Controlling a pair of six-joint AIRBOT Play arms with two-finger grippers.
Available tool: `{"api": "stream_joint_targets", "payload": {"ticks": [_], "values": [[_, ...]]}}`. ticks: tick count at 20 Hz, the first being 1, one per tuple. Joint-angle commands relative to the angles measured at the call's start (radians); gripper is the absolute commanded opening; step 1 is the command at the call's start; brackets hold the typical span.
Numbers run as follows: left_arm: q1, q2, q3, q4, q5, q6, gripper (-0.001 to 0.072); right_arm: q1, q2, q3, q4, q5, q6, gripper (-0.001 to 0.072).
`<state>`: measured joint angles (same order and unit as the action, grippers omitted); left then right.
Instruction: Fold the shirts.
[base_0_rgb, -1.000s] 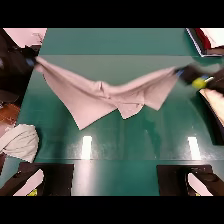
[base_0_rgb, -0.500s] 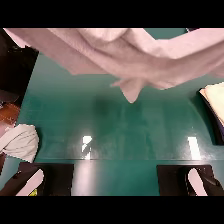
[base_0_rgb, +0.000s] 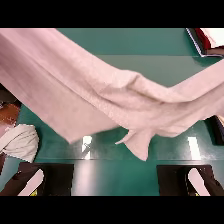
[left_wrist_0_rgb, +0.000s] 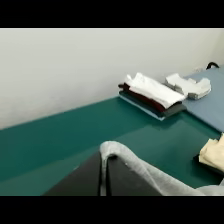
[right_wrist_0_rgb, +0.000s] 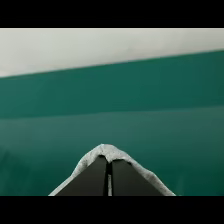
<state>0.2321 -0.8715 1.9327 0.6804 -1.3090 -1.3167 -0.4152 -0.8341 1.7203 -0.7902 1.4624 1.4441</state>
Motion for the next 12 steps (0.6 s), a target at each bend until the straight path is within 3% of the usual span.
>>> {"api": "stream_joint_targets", "payload": {"ticks": [1,5,8,12], "values": [[0.0,-0.011,-0.283,0.058,-0.093,-0.02,0.0026,0.098,-0.165,0.004,-0.008,0.216,0.027,0.0013],[0.0,-0.042,-0.718,0.102,-0.101,-0.01,0.0026,0.34,-0.386,-0.077,-0.232,0.201,0.038,0.0014],[0.0,-0.079,-0.935,0.224,0.003,0.044,0.0027,0.459,-0.537,-0.207,-0.269,0.041,0.037,0.0014],[0.0,-0.102,-0.979,0.289,0.109,0.045,0.0027,0.497,-0.703,-0.269,-0.246,-0.23,0.037,0.0014]]}}
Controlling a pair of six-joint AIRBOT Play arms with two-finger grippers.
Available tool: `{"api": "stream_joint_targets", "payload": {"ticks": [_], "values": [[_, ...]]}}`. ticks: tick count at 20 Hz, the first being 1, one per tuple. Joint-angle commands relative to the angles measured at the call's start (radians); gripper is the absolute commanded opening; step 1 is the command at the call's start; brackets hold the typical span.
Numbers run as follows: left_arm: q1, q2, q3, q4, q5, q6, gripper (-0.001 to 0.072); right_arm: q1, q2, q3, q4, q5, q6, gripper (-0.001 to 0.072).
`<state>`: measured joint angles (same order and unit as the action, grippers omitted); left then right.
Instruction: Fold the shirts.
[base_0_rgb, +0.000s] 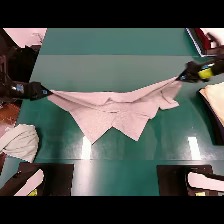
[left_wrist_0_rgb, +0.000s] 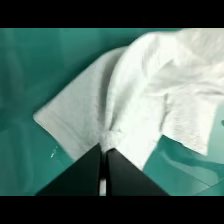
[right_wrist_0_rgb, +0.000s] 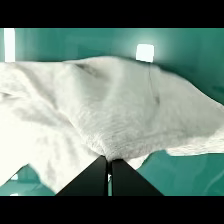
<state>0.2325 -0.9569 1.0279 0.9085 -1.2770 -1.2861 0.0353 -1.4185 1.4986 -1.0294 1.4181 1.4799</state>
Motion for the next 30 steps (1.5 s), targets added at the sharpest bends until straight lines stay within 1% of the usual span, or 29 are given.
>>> {"api": "stream_joint_targets", "payload": {"ticks": [1,4,5,6,7,8,10,11,13,15,17,20,23,30], "values": [[0.0,-0.016,-0.074,0.05,0.092,0.014,0.0027,0.046,-0.148,-0.047,0.021,-0.235,0.001,0.0014],[0.0,-0.016,-0.074,0.049,0.095,0.011,0.0027,0.017,-0.208,-0.047,0.132,-0.379,0.001,0.0026],[0.0,-0.016,-0.074,0.049,0.093,0.011,0.0027,0.001,-0.217,-0.047,0.172,-0.412,0.001,0.017],[0.0,-0.016,-0.074,0.049,0.089,0.011,0.0027,-0.022,-0.219,-0.047,0.208,-0.428,0.001,0.0403],[0.0,-0.016,-0.074,0.049,0.082,0.011,0.0027,-0.047,-0.216,-0.047,0.235,-0.414,0.001,0.0455],[0.0,-0.016,-0.074,0.05,0.079,0.011,0.0027,-0.076,-0.207,-0.047,0.249,-0.365,-0.014,0.0452],[0.0,-0.016,-0.074,0.05,0.08,0.011,0.0028,-0.126,-0.185,-0.056,0.231,-0.214,-0.093,0.0449],[0.0,-0.016,-0.074,0.05,0.081,0.011,0.0027,-0.143,-0.167,-0.084,0.217,-0.152,-0.105,0.0449],[0.0,-0.016,-0.074,0.049,0.085,0.011,0.0027,-0.16,-0.112,-0.201,0.214,-0.104,-0.117,0.0447],[0.0,-0.016,-0.074,0.049,0.09,0.011,0.0027,-0.156,-0.059,-0.336,0.217,-0.122,-0.117,0.0447],[0.0,-0.016,-0.074,0.049,0.09,0.011,0.0027,-0.129,-0.026,-0.447,0.217,-0.176,-0.12,0.0447],[0.0,-0.016,-0.074,0.049,0.087,0.01,0.0027,-0.065,-0.023,-0.545,0.217,-0.254,-0.12,0.0447],[0.0,-0.016,-0.074,0.049,0.088,0.01,0.0027,-0.004,-0.023,-0.579,0.217,-0.311,-0.12,0.0447],[0.0,-0.016,-0.074,0.049,0.088,0.011,0.0027,0.078,-0.023,-0.588,0.217,-0.317,-0.119,0.0445]]}}
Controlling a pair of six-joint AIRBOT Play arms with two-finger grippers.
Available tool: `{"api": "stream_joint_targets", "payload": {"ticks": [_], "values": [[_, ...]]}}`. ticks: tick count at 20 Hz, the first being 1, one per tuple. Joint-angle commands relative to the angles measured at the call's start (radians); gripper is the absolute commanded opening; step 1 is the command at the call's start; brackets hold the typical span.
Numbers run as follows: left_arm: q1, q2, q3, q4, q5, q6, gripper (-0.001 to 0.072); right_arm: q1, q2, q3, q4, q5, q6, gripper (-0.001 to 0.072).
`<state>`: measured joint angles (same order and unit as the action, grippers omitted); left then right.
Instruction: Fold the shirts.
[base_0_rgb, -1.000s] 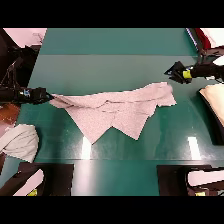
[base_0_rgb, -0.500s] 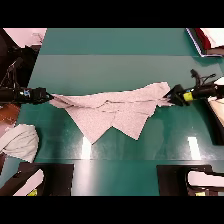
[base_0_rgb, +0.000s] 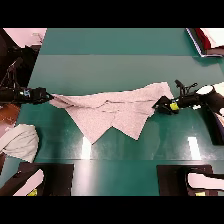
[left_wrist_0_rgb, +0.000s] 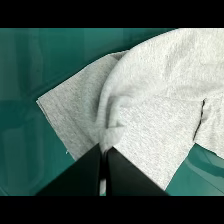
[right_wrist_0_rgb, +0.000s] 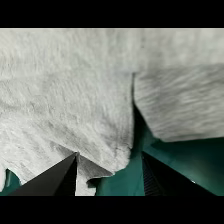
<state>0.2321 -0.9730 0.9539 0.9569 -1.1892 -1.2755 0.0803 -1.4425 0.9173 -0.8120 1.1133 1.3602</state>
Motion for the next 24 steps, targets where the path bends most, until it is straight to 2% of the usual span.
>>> {"api": "stream_joint_targets", "payload": {"ticks": [1,2,3,4,6,7,8,11,13,20,24], "values": [[0.0,0.0,0.0,0.0,0.0,0.0,0.0028,0.046,0.001,-0.007,-0.001,-0.013,0.0,0.0445],[0.0,0.0,0.0,0.0,0.0,0.0,0.0028,0.057,0.001,-0.007,0.0,-0.015,0.001,0.0445],[0.0,0.0,0.0,0.0,-0.001,0.0,0.0028,0.069,0.001,-0.007,0.0,-0.016,0.0,0.0408],[0.0,0.0,0.0,0.0,-0.001,0.0,0.0028,0.076,0.001,-0.007,-0.001,-0.016,0.0,0.0293],[0.0,0.0,0.0,0.0,-0.003,0.0,0.0027,0.084,0.001,-0.007,-0.002,-0.031,0.0,0.0238],[0.0,0.0,0.0,0.0,-0.008,0.0,0.0027,0.084,0.001,-0.007,-0.001,-0.042,0.0,0.0082],[0.0,0.0,0.0,0.0,-0.013,0.0,0.0028,0.084,0.001,-0.006,-0.001,-0.048,0.0,0.0015],[0.0,0.0,0.011,0.002,-0.024,0.0,0.0027,0.081,0.035,0.034,0.0,-0.044,0.0,0.0014],[0.0,0.0,0.103,0.003,-0.025,-0.001,0.0027,0.063,0.105,0.14,0.0,-0.029,0.0,0.0014],[0.0,0.0,0.856,0.001,-0.023,-0.035,0.0027,-0.142,0.381,0.758,-0.003,-0.111,0.0,0.0014],[0.0,0.016,1.187,-0.008,-0.022,-0.035,0.0027,-0.282,0.509,0.961,-0.003,-0.116,0.0,0.0014]]}}
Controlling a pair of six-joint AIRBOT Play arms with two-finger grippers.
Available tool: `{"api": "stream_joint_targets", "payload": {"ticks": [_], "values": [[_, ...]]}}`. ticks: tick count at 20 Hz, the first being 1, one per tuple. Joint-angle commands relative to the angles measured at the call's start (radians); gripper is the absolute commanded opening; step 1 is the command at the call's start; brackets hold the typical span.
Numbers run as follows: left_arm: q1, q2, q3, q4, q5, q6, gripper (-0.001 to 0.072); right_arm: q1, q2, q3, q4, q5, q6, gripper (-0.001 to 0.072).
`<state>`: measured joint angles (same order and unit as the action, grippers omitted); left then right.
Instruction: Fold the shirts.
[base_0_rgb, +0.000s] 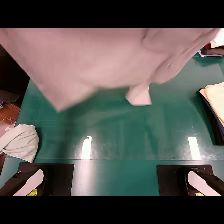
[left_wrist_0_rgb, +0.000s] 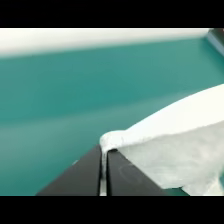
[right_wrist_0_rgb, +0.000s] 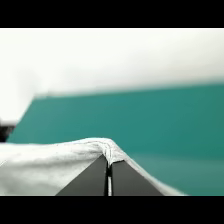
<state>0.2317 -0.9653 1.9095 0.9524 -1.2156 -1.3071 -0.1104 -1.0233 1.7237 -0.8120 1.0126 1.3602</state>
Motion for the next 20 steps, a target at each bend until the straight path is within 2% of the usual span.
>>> {"api": "stream_joint_targets", "payload": {"ticks": [1,6,11,13,16,18,20], "values": [[0.001,0.024,0.259,-0.022,0.013,-0.003,0.0027,-0.124,0.121,0.181,-0.003,-0.006,-0.001,0.0014],[0.001,0.149,0.255,-0.159,0.097,-0.002,0.0027,-0.303,0.279,0.226,-0.005,0.01,-0.02,0.0014],[0.001,0.175,0.26,-0.234,0.053,-0.006,0.0026,-0.402,0.34,0.227,-0.003,0.076,-0.017,0.0013],[0.001,0.174,0.171,-0.221,0.029,-0.04,0.0026,-0.415,0.307,0.227,-0.003,0.18,0.037,0.0013],[0.001,0.15,-0.072,-0.187,-0.038,-0.051,0.0026,-0.385,0.18,0.226,-0.001,0.412,0.132,0.0013],[0.001,0.091,-0.243,-0.166,-0.092,-0.053,0.0026,-0.324,0.054,0.222,-0.003,0.563,0.183,0.0013],[0.001,0.006,-0.393,-0.163,-0.143,-0.054,0.0026,-0.224,-0.069,0.162,-0.032,0.655,0.211,0.0013]]}}
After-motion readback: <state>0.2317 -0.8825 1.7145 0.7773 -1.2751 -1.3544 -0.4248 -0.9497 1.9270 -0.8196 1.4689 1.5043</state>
